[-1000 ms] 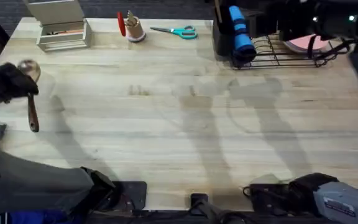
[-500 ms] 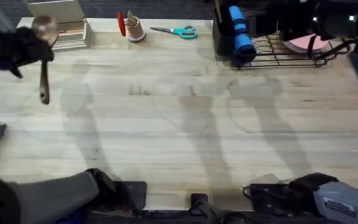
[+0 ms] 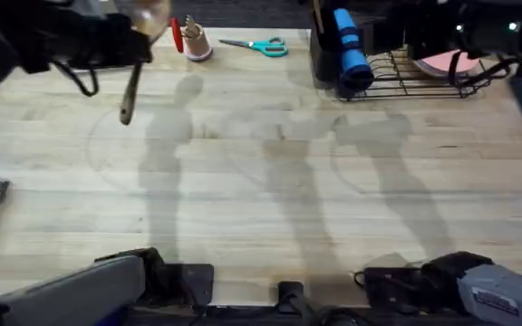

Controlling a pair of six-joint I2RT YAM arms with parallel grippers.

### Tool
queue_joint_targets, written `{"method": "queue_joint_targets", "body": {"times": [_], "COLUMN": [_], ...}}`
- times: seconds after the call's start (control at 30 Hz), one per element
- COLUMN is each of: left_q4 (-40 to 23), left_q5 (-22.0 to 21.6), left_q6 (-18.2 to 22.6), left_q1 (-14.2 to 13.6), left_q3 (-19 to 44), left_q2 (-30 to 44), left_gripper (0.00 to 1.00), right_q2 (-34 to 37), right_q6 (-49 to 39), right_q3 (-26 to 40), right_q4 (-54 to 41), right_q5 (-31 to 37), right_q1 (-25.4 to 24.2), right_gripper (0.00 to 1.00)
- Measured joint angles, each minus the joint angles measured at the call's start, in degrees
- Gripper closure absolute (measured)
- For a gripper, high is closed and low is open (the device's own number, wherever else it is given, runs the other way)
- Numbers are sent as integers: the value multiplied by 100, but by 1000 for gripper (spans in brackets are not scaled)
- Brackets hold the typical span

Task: Pick up the spoon on the table one by one and put them onto the rack

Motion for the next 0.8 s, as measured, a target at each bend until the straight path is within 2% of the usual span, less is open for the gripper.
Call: {"method": "queue_joint_targets", "body": {"times": [0.17, 0.33, 0.5, 0.63, 0.8], "left_q4": [245, 634, 1014, 1368, 1753], "left_q5": [19, 46, 66, 28, -115], "left_q6": [-267, -577, -720, -903, -1159], "left_q1": [-661, -1229, -1781, -2156, -2492], "left_q3": [0, 0, 0, 0, 0], "left_q2": [0, 0, 0, 0, 0], "left_gripper": [960, 960, 957, 957, 957], "right_q2": [0, 0, 0, 0, 0], "right_q6": [1, 1, -1, -1, 1], "right_q3": [0, 0, 0, 0, 0], "right_q4": [-17, -37, -37, -39, -39], "right_q5": [0, 0, 0, 0, 0], "right_q1": [0, 0, 0, 0, 0], "right_gripper": [9, 9, 9, 9, 9]}}
